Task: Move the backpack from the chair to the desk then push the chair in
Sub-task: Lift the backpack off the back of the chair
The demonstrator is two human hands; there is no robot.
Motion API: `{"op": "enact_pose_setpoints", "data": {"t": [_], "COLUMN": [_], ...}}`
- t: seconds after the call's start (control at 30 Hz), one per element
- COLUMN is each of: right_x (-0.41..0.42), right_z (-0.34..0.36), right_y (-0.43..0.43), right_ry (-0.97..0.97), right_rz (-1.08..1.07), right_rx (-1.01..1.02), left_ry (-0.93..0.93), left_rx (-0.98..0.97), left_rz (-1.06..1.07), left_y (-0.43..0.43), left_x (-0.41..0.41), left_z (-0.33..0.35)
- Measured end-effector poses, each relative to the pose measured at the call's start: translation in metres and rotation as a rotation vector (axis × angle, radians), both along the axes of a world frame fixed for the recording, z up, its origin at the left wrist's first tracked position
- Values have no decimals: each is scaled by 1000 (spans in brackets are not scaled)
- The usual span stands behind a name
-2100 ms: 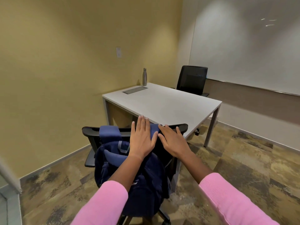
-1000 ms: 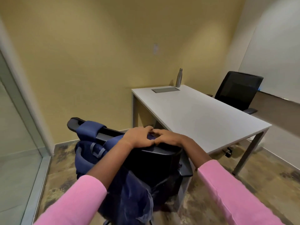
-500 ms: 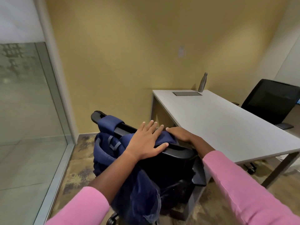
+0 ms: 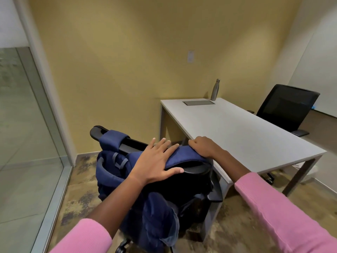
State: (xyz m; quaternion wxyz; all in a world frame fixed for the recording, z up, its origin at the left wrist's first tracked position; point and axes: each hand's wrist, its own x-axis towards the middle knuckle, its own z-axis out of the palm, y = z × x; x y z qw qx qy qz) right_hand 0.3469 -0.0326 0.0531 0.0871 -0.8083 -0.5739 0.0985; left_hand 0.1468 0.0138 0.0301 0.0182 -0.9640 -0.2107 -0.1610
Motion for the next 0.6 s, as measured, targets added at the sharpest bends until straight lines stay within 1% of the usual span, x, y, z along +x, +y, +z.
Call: {"op": "enact_pose_setpoints", "data": {"t": [0.13,0.2,0.23,0.33,0.4,0.5,0.6], "right_x": [3,5,7,16,23,32,32], "right_z": [6,10,11,5,-13,-43,-52], "right_y": [-4,-7,-11,-25,-35,-45,-39], "right_ry": [-1,51,147,534,666,687,606], "right_rz": [-81,-76,-82,-118,-204,-366,-493], "right_rx": [-110,-68,4,229,284,248,280], "left_ry": [-32,-58,-68,-83,-85,-74,-78], "left_rx": [-8,-26,-43,-69,-73,-50,-43], "left_rz": [-71,-80,-71,-43,-29,-20,-30], "left_y": [-2,-2,-2,0,1,4,6], "left_x": [0,0,0,1,2,2,2], "left_z": [1,2,3,3,2,0,-1]}}
